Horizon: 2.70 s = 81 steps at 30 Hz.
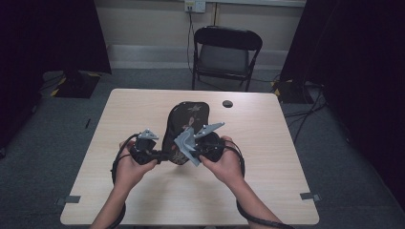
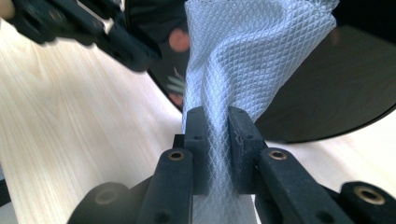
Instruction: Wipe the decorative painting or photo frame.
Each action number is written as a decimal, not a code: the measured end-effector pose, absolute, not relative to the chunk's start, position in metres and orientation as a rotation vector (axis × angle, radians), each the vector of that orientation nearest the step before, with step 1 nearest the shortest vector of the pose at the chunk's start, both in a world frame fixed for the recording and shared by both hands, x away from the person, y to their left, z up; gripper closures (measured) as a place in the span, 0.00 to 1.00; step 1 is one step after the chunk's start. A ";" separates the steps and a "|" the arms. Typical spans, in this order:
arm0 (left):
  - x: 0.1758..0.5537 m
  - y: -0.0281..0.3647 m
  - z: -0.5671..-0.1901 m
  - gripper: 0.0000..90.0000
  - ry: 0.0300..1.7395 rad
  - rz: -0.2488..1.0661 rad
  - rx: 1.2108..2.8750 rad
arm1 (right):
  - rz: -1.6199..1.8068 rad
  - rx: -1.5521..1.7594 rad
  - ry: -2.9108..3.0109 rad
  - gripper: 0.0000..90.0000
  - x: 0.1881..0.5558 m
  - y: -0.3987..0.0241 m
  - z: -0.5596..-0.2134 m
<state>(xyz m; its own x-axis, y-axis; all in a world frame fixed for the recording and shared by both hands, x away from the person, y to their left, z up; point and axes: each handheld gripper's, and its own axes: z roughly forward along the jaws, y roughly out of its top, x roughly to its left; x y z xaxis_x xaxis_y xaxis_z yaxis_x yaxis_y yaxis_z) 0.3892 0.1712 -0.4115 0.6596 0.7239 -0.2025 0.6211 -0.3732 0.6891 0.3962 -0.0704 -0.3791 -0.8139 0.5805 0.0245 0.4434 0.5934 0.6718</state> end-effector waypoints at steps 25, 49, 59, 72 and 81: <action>0.389 0.171 -0.411 0.87 1.039 0.173 2.104 | 0.871 1.010 2.745 0.89 0.395 -0.088 -0.459; 0.388 0.170 -0.411 0.87 1.046 0.179 2.101 | 1.052 0.901 2.578 0.89 0.389 -0.101 -0.365; 0.389 0.169 -0.412 0.87 1.052 0.178 2.092 | 1.171 0.754 2.506 0.89 0.383 -0.073 -0.305; 0.390 0.169 -0.411 0.87 1.051 0.178 2.099 | 1.094 0.771 2.589 0.89 0.387 -0.060 -0.343; 0.390 0.169 -0.411 0.87 1.051 0.178 2.098 | 1.046 0.819 2.641 0.89 0.391 -0.063 -0.377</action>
<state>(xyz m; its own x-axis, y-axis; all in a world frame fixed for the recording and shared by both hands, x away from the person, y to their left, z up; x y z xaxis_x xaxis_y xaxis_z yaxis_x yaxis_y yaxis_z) 0.3899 0.1685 -0.4107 0.6504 0.7322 -0.2020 0.6250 -0.3648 0.6901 0.3906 -0.0629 -0.3771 -0.8307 0.5560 0.0298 0.4257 0.5997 0.6776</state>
